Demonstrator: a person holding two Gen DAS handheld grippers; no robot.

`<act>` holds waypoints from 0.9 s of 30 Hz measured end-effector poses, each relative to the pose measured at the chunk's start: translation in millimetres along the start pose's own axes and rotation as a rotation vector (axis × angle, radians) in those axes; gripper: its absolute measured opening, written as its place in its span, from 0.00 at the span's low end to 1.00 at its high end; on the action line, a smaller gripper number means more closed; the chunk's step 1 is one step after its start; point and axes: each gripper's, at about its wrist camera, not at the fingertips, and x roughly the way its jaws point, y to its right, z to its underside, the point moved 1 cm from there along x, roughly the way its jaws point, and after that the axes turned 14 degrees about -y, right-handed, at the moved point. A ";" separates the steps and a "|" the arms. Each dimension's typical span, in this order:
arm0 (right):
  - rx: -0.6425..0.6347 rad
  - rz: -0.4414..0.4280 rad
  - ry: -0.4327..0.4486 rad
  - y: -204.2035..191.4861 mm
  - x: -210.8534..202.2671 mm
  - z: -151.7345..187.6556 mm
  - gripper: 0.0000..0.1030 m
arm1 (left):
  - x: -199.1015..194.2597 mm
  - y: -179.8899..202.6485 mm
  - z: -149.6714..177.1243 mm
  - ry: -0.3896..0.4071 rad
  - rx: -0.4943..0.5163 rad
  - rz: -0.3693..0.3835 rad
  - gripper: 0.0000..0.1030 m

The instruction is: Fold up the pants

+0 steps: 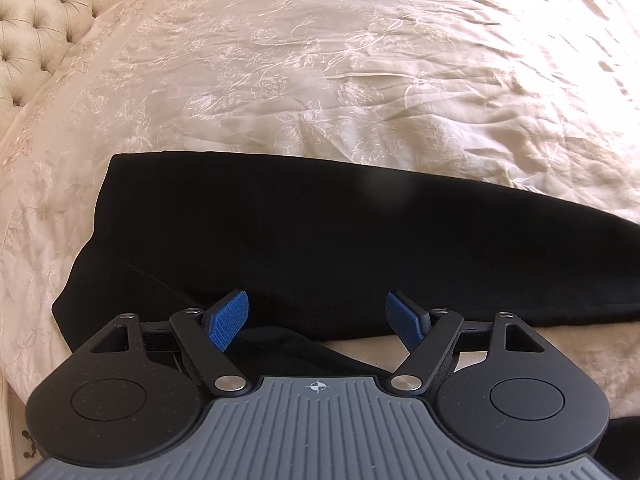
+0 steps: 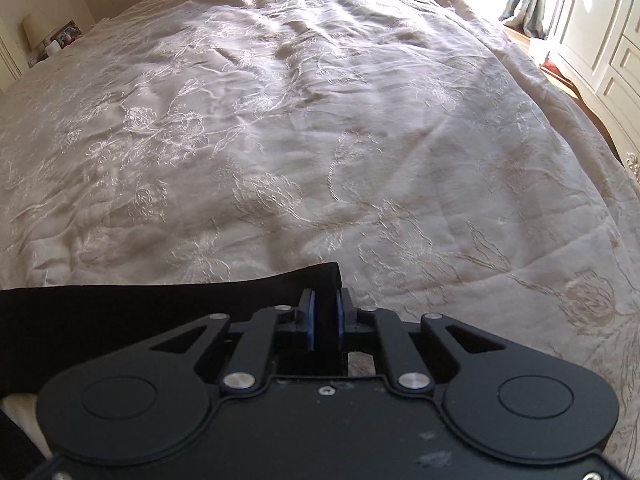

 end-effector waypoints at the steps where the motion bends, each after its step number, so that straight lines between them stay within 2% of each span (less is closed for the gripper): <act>1: 0.014 0.022 -0.009 4.6 2.9 8.8 0.09 | 0.7 1.1 0.6 0.000 0.007 0.005 0.73; 3: 0.037 0.059 -0.040 11.2 15.3 21.6 0.10 | 3.3 3.2 2.1 -0.005 0.030 0.013 0.73; 5: 0.073 0.059 -0.020 13.5 18.2 30.2 0.13 | 4.9 2.6 3.4 -0.002 0.049 0.022 0.73; 6: 0.088 0.083 0.007 11.1 12.3 32.6 0.15 | 5.8 1.3 3.8 0.000 0.054 0.026 0.73; 7: 0.090 0.103 0.044 6.8 2.7 33.6 0.21 | 7.2 -0.7 3.9 0.000 0.058 0.030 0.73; 8: 0.081 0.107 0.095 0.6 -9.8 34.6 0.23 | 8.8 -3.2 3.6 -0.001 0.059 0.035 0.73; 10: 0.030 0.055 0.170 -15.7 -31.7 33.4 0.30 | 12.6 -9.7 2.5 -0.008 0.055 0.046 0.73; 13: -0.134 -0.055 0.164 -55.6 -42.6 22.6 0.34 | 20.3 -21.2 -0.8 -0.020 0.044 0.057 0.73; 19: -0.449 -0.161 0.091 -154.1 -19.4 8.8 0.35 | 32.3 -57.0 -12.3 -0.049 -0.010 0.072 0.73; 27: -0.821 -0.204 -0.034 -263.2 17.4 7.7 0.35 | 47.5 -120.4 -32.2 -0.099 -0.131 0.072 0.73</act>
